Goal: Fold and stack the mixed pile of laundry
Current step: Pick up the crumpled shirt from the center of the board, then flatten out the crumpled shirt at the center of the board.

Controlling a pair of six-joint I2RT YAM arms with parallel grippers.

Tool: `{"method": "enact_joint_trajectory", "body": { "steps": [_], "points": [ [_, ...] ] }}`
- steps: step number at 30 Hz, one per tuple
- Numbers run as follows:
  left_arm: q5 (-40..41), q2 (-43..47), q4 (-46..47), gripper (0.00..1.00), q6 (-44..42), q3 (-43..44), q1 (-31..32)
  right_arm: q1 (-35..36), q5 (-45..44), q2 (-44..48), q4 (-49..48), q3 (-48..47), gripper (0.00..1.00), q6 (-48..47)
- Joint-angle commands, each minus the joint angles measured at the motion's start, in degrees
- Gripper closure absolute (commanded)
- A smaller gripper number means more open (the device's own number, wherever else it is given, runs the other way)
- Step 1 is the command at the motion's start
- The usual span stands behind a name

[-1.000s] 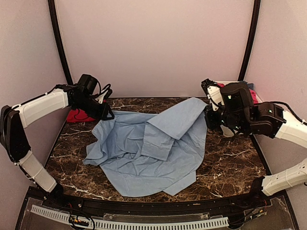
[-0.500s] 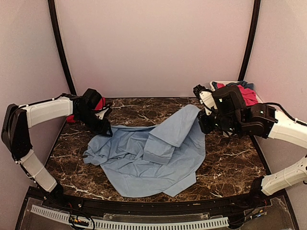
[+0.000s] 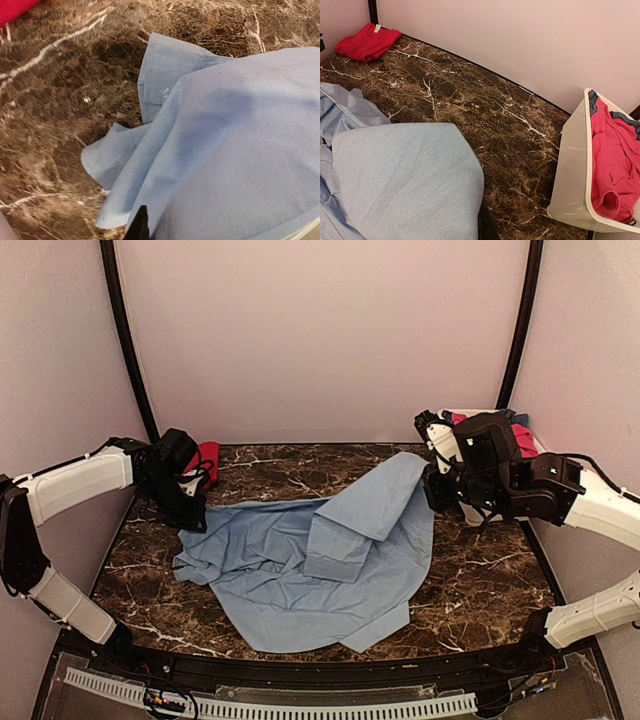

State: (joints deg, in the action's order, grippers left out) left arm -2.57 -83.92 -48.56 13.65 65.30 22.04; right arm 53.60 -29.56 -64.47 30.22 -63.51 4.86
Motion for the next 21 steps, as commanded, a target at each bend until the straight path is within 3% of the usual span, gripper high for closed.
{"method": "enact_joint_trajectory", "body": {
  "steps": [1,2,7,12,17,21],
  "points": [
    [6.78,4.57,-1.86,0.93,1.76,0.14,0.15,-1.31,-0.96,0.69,-1.3,-0.6,1.0,-0.73],
    [9.4,4.96,-1.49,0.99,2.01,0.72,0.17,-1.69,-1.0,0.72,-1.31,-0.94,1.0,-0.92],
    [12.22,11.22,5.09,1.0,-0.66,5.05,0.19,-4.09,-1.78,-0.11,-2.67,-6.47,1.0,-5.65],
    [14.35,11.54,6.98,1.0,-4.68,18.32,0.19,-6.01,-1.0,-1.94,-3.42,-18.63,1.0,-11.2],
    [13.3,10.73,6.07,1.0,-5.73,29.83,0.19,-5.97,2.3,-4.25,-3.15,-30.53,1.0,-14.9],
    [7.45,11.87,3.54,1.0,-7.8,37.11,0.43,-5.64,5.56,-5.26,0.74,-39.9,1.0,-16.2]
  ]
}}
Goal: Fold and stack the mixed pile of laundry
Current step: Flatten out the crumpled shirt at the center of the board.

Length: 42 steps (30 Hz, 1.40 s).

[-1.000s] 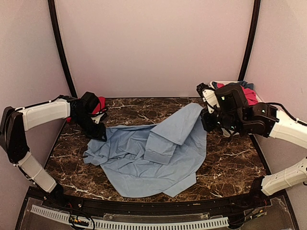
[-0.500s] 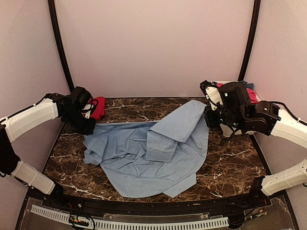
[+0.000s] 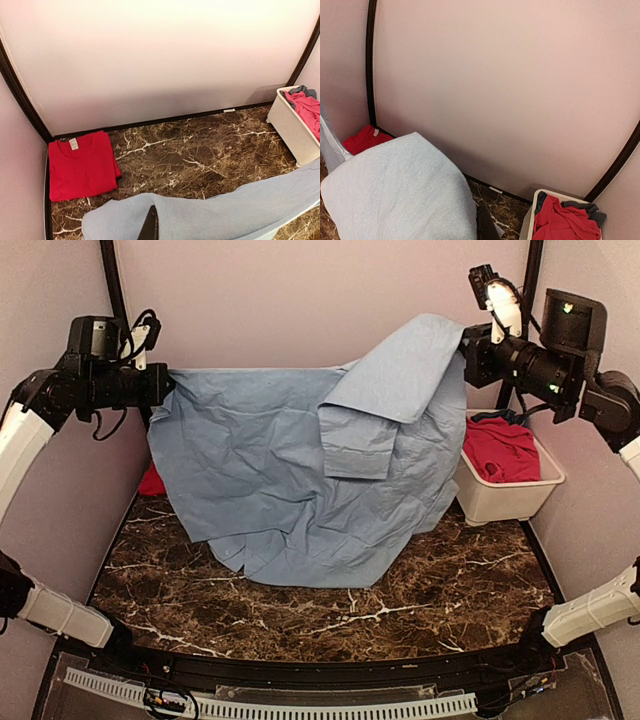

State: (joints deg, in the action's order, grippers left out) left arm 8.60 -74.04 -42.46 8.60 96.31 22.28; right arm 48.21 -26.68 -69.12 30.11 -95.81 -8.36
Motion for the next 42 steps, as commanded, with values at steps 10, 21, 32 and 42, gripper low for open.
{"method": "enact_joint_trajectory", "body": {
  "steps": [10,21,32,42],
  "points": [
    [-16.76,14.41,2.54,1.0,-5.28,8.19,2.23,12.03,2.85,2.88,6.68,-19.89,1.0,-5.73],
    [-23.05,16.95,2.92,1.0,-3.64,14.55,2.24,30.46,-9.7,1.48,0.77,-25.12,1.0,-17.3],
    [-7.06,5.14,0.56,1.0,-3.03,12.8,2.24,19.0,-13.74,4.02,-9.2,-12.68,1.0,-25.91],
    [-0.43,-8.02,3.31,1.0,-7.4,-0.83,1.22,-15.34,13.23,-3.91,-12.35,8.13,1.0,-9.32]
  ]
}}
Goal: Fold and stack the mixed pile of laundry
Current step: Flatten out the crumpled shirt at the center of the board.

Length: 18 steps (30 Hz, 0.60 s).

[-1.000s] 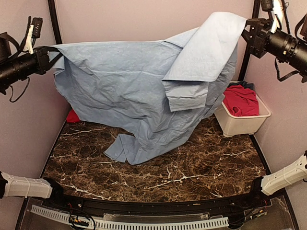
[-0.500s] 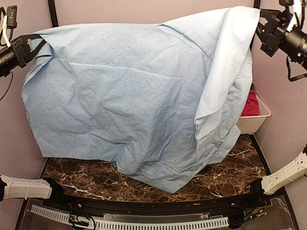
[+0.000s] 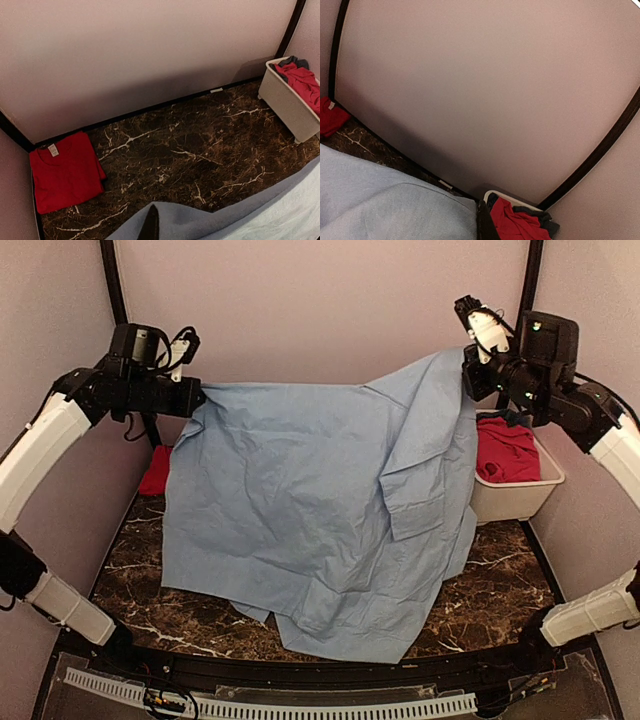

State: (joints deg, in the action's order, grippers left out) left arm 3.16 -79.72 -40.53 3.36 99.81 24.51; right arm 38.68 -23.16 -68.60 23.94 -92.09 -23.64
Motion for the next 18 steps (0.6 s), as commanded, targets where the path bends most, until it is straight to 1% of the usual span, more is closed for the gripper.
{"method": "enact_joint_trajectory", "body": {
  "steps": [1,4,6,7,8,9,12,13,14,15,16,17,18],
  "points": [
    [5.17,-3.99,2.55,1.0,-2.09,-5.27,-1.61,-6.98,10.81,-6.69,-7.49,4.77,1.0,6.25],
    [3.91,-8.19,8.34,1.0,-1.56,-8.26,-3.22,-9.08,11.86,-14.93,-10.86,3.31,1.0,6.29],
    [4.04,-13.44,9.08,1.0,-0.9,-6.61,-4.65,-9.73,14.32,-21.03,-11.79,0.81,1.0,7.01],
    [4.31,-17.7,8.63,1.0,-0.52,-5.18,-5.48,-9.76,14.85,-24.16,-12.59,-0.47,1.0,7.05],
    [5.04,-20.1,7.49,1.0,-0.58,-2.24,-5.81,-9.76,15.02,-27.26,-12.88,-2.16,1.0,6.84],
    [5.69,-24.6,7.09,1.0,-0.88,-0.57,-6.19,-9.84,14.53,-30.8,-12.96,-4.43,1.0,6.65],
    [6.42,-32.08,8.14,1.0,-1.67,6.29,-6.91,-9.85,10.63,-40.58,-12.52,-12.28,1.0,6.02],
    [6.42,-35.7,8.39,1.0,-1.33,9.68,-7.19,-9.85,9.37,-43.8,-11.3,-15.72,1.0,6.11],
    [6.11,-37.36,8.11,1.0,-0.98,11.58,-7.92,-9.85,8.42,-48.27,-9.39,-20.0,1.0,6.1],
    [6.4,-40.87,7.53,0.99,0.29,16.08,-8.44,-9.85,7.45,-51.42,-6.91,-24.22,0.99,6.08],
    [6.86,-43.98,5.92,0.93,1.02,18.25,-9.57,-9.85,6.69,-54.47,-4.26,-28.98,0.89,6.15],
    [6.86,-45.15,4.11,0.87,2.22,22.52,-10.14,-9.8,6.36,-57.43,-0.63,-35.28,0.71,6.06],
    [7.06,-47.03,3.03,0.72,2.64,24.37,-11.12,-9.92,5.94,-59.47,2.47,-38.82,0.5,5.75]
  ]
}}
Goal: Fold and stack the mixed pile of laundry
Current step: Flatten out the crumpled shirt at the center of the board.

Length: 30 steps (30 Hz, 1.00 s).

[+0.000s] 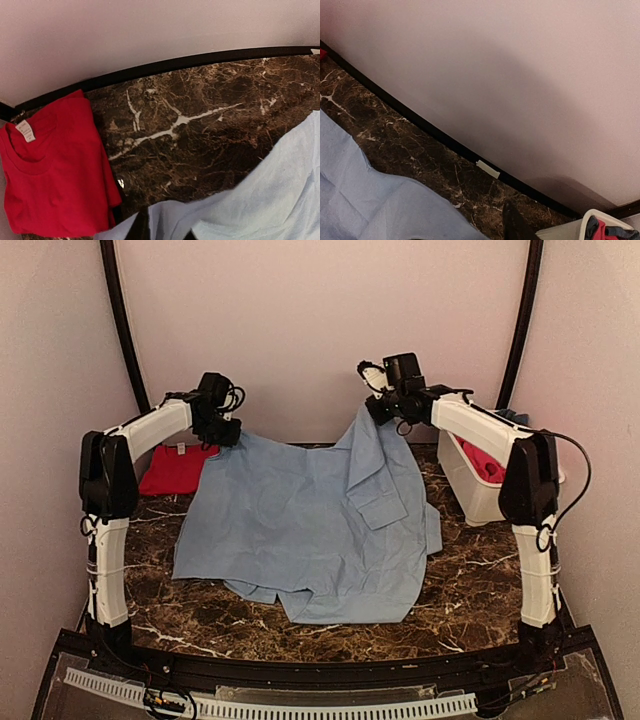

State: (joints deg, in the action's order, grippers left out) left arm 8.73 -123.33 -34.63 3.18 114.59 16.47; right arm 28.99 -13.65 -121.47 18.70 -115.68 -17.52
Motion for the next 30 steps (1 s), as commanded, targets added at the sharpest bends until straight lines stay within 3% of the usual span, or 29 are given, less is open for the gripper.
{"method": "enact_joint_trajectory", "body": {
  "steps": [1,4,8,11,14,18,22,25,30],
  "points": [
    [1.78,-3.95,-5.24,0.67,3.33,12.83,-3.49,-0.25,-4.38,-7.31,9.34,-16.63,0.35,-0.26],
    [3.66,-2.86,-9.07,0.48,3.88,15.4,-4.06,-0.32,-6.35,-5.97,14.11,-16.9,0.12,1.69],
    [0.64,4.34,-13.76,0.4,7.02,11.18,-3.26,-0.25,-7.5,-1.02,19.94,-12.35,0.08,4.96],
    [-1.22,13.92,-6.7,0.37,6.59,-5.4,-0.49,0.17,-4.2,6.58,20.56,-3.95,0.05,8.01],
    [-6.03,24.21,-4.46,0.36,6.97,-16.59,3.13,0.38,1.59,13.0,23.33,1.28,0.06,10.71],
    [-8.33,35.47,-5.14,0.38,5.96,-34.26,10.7,1.6,16.37,23.68,23.62,12.95,0.1,15.45],
    [-14.41,45.2,-8.31,0.49,10.05,-44.78,17.13,4.51,26.88,31.45,20.15,26.37,0.12,21.4],
    [-18.26,50.77,-11.09,0.63,14.63,-49.78,22.24,5.3,29.53,33.93,17.58,34.16,0.13,24.04],
    [-18.78,52.07,-14.06,0.71,20.89,-55.84,29.05,5.67,31.45,32.31,15.71,38.09,0.18,24.91]
  ]
}}
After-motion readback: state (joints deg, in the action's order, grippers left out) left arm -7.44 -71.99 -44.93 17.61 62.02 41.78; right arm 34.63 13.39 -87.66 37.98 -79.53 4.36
